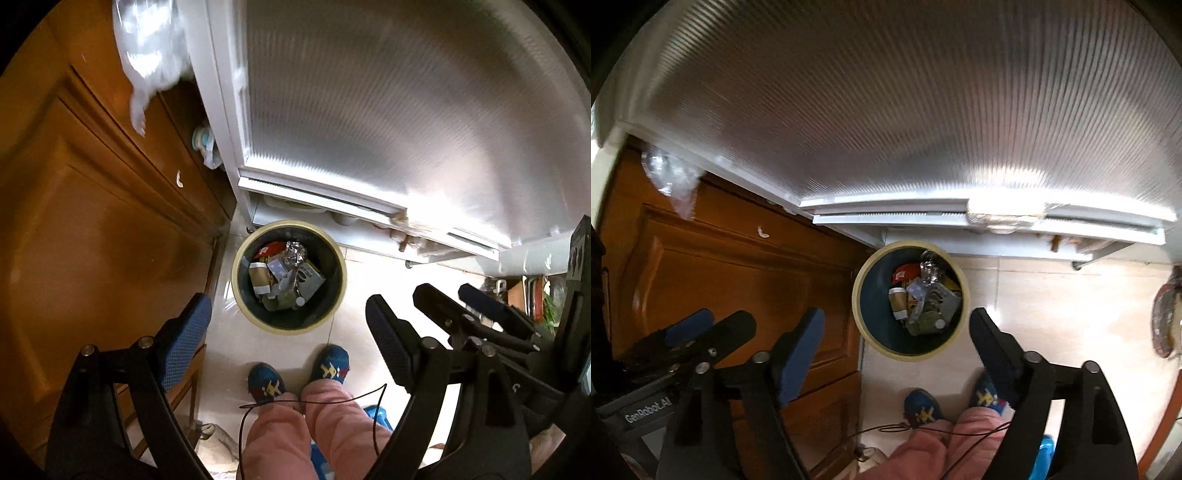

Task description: Collect trash

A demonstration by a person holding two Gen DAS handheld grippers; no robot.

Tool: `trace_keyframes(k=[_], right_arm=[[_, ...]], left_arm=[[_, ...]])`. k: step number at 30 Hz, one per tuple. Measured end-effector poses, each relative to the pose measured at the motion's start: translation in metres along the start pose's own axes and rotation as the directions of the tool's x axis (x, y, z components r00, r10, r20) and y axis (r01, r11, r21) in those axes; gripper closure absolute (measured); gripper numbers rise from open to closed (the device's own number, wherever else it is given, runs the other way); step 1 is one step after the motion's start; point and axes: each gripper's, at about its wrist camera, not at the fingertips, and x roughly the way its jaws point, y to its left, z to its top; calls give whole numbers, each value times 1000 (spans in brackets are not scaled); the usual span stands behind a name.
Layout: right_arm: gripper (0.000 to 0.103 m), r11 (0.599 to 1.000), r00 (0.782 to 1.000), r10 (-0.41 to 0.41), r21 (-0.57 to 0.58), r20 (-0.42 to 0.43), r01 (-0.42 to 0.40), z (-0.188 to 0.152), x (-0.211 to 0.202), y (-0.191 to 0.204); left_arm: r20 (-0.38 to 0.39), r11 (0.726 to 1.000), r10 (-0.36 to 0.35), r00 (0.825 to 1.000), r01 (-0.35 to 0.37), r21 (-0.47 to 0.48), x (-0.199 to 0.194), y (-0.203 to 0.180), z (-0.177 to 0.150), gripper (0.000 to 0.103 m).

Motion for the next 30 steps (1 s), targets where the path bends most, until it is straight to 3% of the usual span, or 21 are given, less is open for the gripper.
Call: trace_keyframes(k=[2, 20, 25, 30], right_arm=[[11, 1000, 1000, -20, -19, 1, 20, 0, -21, 2], [10, 987, 996, -54, -147, 68, 64, -15, -205, 45], [10, 980, 991, -66, -181, 117, 87, -12, -255, 55], [10, 972, 981, -54, -217, 186, 95, -1, -307, 65]], left_arm=[[5, 1000, 8, 1000, -8, 14, -22, -7, -2, 20], [123, 994, 51, 991, -62, 89, -201, -44, -33, 20], [147, 986, 95, 985, -113, 119, -229, -59, -37, 20], [221, 983, 105, 970, -134, 122, -269, -73, -36, 20]])
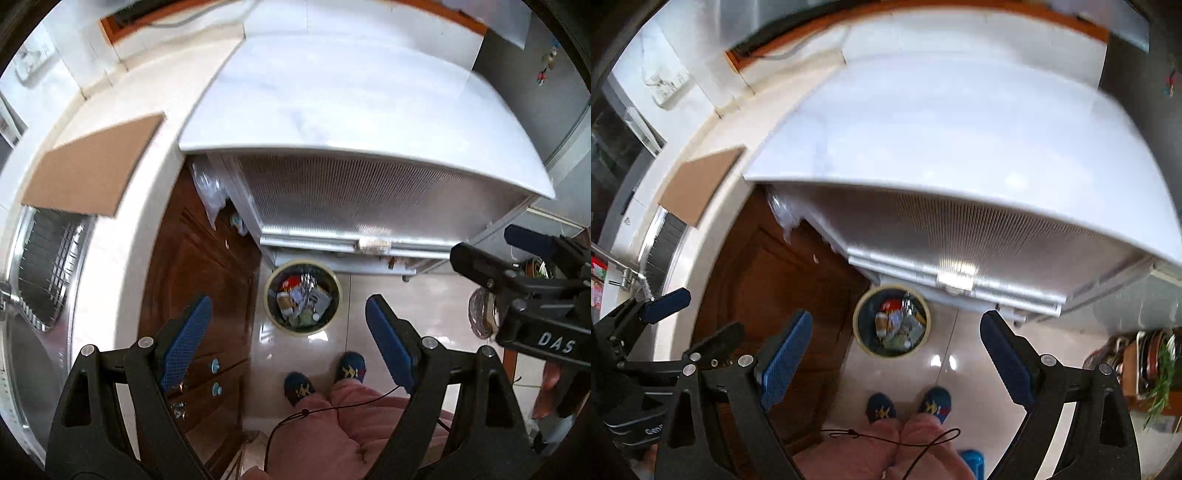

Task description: Collect trash

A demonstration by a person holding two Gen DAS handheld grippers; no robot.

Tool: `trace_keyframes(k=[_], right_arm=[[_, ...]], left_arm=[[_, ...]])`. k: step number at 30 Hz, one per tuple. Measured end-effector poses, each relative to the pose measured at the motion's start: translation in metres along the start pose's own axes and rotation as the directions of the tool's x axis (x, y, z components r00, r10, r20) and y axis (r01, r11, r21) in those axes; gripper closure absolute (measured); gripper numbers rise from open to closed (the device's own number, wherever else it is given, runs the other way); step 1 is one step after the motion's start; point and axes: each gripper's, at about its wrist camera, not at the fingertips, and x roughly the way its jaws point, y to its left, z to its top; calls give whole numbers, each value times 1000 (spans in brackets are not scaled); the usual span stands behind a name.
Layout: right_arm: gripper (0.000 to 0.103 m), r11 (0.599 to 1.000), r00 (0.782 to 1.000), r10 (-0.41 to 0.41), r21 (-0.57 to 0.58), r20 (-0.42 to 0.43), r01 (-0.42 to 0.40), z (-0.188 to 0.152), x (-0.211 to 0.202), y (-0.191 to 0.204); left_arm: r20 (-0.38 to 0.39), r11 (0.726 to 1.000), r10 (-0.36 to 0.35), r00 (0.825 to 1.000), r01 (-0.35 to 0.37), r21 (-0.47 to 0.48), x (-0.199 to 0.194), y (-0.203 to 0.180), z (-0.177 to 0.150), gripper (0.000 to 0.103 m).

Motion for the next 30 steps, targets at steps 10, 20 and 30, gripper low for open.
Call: trace_keyframes(k=[10, 20, 30], right_arm=[[10, 997, 985, 52, -63, 166, -42, 41, -100, 10], [10, 996, 952, 59, -78, 301, -38, 47, -163, 16], [10, 997, 939, 52, -65, 341, -31, 41, -168, 13]], left_arm=[[169, 998, 27, 985, -18, -60, -74, -11, 32, 20], [259, 994, 78, 963, -57, -89, -119, -26, 42, 20], [271, 992, 94, 958, -66, -110, -120, -29, 41, 20]])
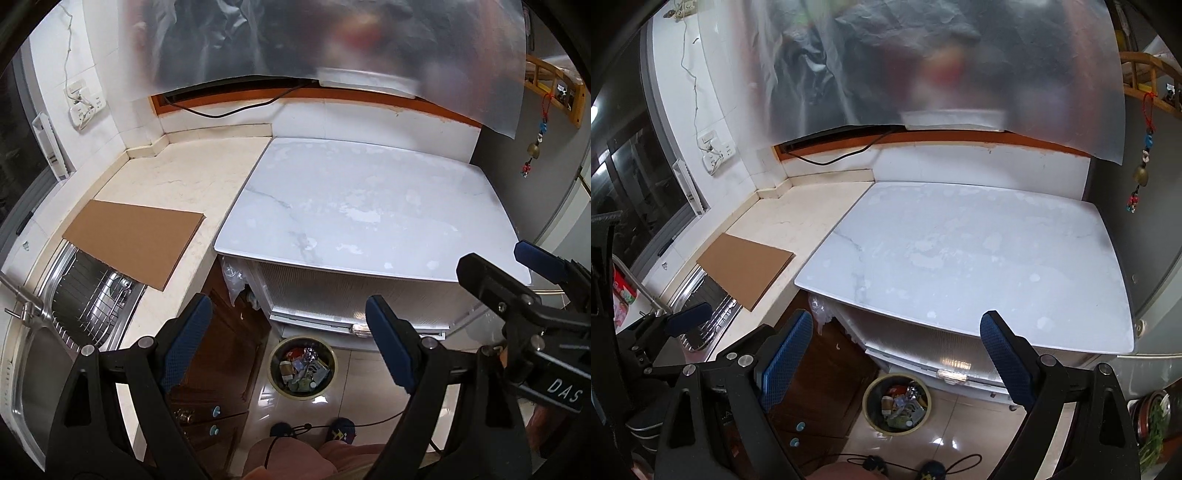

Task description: Collect trash

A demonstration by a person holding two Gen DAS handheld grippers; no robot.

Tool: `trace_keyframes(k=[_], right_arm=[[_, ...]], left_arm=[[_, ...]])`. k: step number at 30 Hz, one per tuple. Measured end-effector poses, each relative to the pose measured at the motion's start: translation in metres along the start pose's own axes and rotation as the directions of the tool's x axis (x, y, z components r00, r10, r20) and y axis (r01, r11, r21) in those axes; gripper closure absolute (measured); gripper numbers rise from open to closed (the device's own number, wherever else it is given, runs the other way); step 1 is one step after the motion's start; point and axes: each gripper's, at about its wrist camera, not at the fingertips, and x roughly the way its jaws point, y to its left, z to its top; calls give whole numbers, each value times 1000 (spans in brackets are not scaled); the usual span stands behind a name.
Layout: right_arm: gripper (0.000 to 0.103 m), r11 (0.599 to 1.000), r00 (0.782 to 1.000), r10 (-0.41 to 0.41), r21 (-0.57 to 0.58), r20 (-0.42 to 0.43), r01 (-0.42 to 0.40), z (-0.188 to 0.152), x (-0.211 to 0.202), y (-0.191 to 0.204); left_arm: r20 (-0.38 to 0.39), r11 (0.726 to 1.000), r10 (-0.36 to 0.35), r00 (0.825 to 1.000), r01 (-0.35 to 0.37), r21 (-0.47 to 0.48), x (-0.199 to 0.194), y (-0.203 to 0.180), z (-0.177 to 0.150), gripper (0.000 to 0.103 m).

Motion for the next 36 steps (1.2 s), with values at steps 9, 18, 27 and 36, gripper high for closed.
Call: trace_keyframes(k=[9, 18, 27, 36], right_arm=[[10, 1000, 1000, -15, 13, 3, 15, -2, 8, 9], [10, 998, 999, -47, 29, 3, 47, 4, 24, 14], [10, 997, 998, -64, 44, -8, 65, 5, 31, 12], [10, 996, 997, -72, 58, -24, 73, 2, 39, 13]], left_arm=[[-4, 1000, 5, 1000, -5, 6, 9, 8, 5, 20], [-13, 1000, -8, 1000, 8, 14, 21, 12, 13, 20], [-28, 1000, -18, 999, 18, 8, 30, 15, 14, 20], [-30, 1000, -18, 999, 18, -20, 34, 21, 13, 20]])
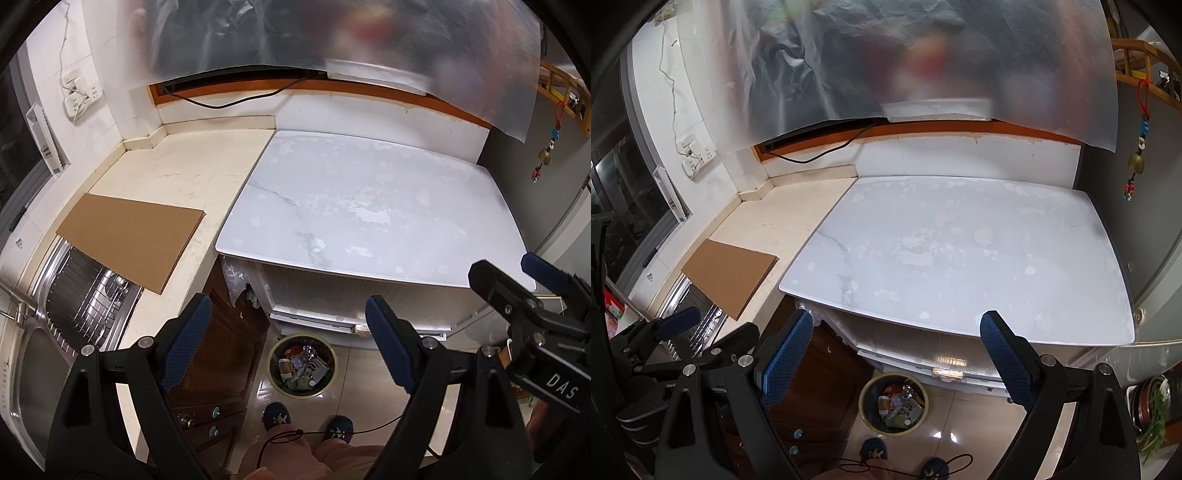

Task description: Collect trash

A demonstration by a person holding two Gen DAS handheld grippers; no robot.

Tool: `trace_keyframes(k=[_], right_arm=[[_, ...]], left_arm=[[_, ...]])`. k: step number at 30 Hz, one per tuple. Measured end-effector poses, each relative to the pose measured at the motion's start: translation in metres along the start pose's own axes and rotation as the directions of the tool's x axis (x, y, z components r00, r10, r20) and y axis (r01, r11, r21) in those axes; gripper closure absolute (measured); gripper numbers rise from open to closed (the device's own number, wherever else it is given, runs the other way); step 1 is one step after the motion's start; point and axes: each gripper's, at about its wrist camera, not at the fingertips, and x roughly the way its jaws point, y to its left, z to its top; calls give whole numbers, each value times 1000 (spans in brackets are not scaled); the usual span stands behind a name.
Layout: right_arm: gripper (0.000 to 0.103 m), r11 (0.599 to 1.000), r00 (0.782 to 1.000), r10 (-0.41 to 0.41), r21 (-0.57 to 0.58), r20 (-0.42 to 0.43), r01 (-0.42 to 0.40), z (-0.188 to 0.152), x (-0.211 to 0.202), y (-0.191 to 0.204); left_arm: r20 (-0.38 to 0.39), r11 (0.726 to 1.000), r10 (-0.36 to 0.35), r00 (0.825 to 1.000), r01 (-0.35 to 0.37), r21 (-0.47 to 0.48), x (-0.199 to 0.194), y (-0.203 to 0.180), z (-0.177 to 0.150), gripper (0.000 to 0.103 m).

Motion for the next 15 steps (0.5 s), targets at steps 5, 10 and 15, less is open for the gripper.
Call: trace_keyframes(k=[5, 10, 15], right_arm=[[10, 1000, 1000, -3, 1, -5, 3, -3, 3, 3], [10, 1000, 1000, -5, 0, -6, 5, -5, 5, 5], [10, 1000, 1000, -5, 0, -6, 5, -6, 5, 6]], left_arm=[[3, 1000, -2, 1000, 2, 1, 0, 2, 0, 20], [7, 1000, 1, 1000, -1, -2, -1, 2, -1, 20], [8, 1000, 1, 1000, -1, -2, -1, 3, -1, 20]])
